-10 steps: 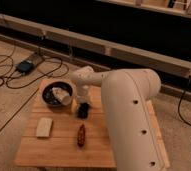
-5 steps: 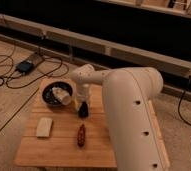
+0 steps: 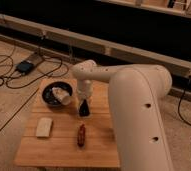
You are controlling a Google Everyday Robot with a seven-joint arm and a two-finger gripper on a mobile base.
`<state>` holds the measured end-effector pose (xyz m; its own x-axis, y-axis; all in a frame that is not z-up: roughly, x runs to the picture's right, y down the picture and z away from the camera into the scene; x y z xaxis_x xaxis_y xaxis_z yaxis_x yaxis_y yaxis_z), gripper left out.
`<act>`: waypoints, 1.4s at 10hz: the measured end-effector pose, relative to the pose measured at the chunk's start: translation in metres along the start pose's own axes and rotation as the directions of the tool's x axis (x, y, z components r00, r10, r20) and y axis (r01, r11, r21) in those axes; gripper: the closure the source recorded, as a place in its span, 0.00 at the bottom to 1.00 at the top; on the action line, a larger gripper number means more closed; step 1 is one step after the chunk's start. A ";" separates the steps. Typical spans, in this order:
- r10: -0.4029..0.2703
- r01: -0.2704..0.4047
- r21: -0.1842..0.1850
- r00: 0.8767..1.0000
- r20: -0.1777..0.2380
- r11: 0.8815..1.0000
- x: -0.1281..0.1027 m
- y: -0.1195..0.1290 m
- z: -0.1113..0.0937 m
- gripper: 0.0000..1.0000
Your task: Place the eraser on the white sponge
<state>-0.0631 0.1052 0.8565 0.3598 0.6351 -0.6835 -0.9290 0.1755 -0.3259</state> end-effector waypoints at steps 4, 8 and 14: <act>-0.151 0.154 -0.041 0.986 0.077 0.987 0.006 0.063 -0.054 1.00; -0.325 0.333 -0.054 0.938 0.121 0.941 0.016 0.130 -0.072 1.00; -0.592 0.598 -0.018 0.798 0.113 0.802 0.023 0.203 -0.050 1.00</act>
<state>-0.2385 0.1182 0.7420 0.8274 0.4875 -0.2789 -0.5282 0.5068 -0.6813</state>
